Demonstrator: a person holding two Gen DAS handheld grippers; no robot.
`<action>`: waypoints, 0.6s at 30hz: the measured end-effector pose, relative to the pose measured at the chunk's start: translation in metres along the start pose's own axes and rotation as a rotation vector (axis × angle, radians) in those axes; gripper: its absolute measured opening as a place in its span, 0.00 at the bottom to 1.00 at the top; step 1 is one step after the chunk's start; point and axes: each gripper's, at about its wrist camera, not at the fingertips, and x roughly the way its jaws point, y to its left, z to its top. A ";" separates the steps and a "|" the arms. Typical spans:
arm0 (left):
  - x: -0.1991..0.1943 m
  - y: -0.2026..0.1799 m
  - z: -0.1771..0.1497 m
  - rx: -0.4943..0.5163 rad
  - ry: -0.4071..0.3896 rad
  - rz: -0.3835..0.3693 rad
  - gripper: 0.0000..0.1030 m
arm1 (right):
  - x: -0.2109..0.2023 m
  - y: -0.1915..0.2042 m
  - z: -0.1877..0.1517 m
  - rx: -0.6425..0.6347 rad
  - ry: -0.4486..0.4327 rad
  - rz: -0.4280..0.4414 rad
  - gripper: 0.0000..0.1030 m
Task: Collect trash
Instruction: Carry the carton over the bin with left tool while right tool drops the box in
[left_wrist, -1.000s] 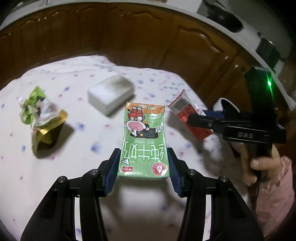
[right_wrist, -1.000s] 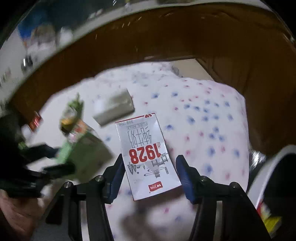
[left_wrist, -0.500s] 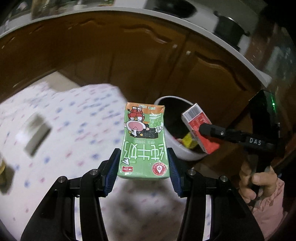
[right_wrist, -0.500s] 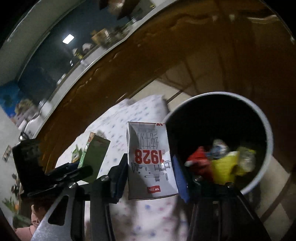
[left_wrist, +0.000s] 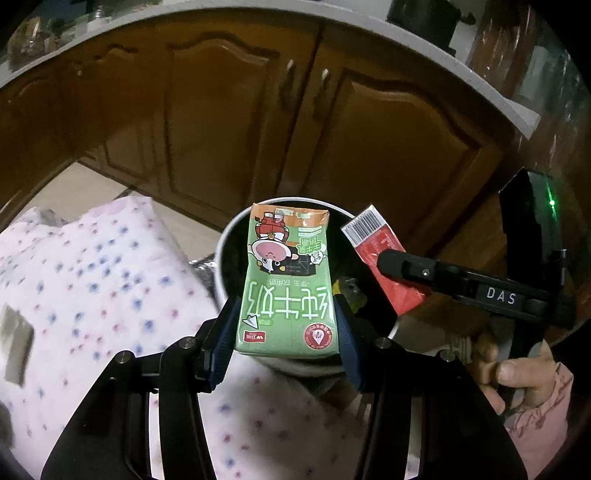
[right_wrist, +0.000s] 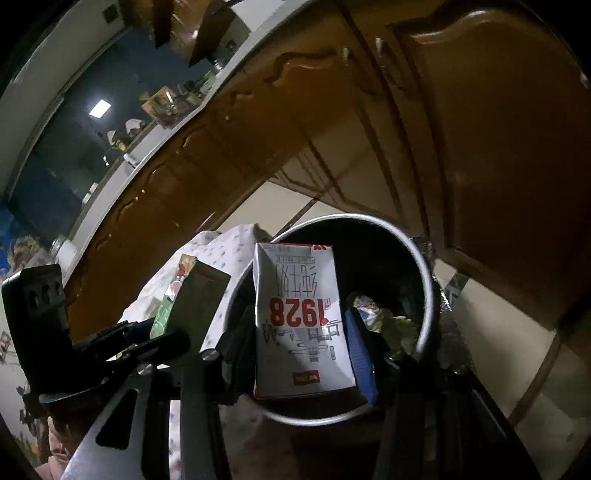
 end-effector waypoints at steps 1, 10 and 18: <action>0.005 -0.002 0.004 0.003 0.009 0.003 0.47 | -0.001 -0.003 0.000 0.002 -0.002 -0.003 0.46; 0.030 -0.009 0.008 0.013 0.062 0.017 0.52 | 0.009 -0.009 0.009 0.011 0.023 -0.059 0.49; 0.005 0.009 -0.010 -0.073 -0.014 -0.035 0.62 | 0.000 -0.007 0.003 0.046 -0.007 -0.007 0.53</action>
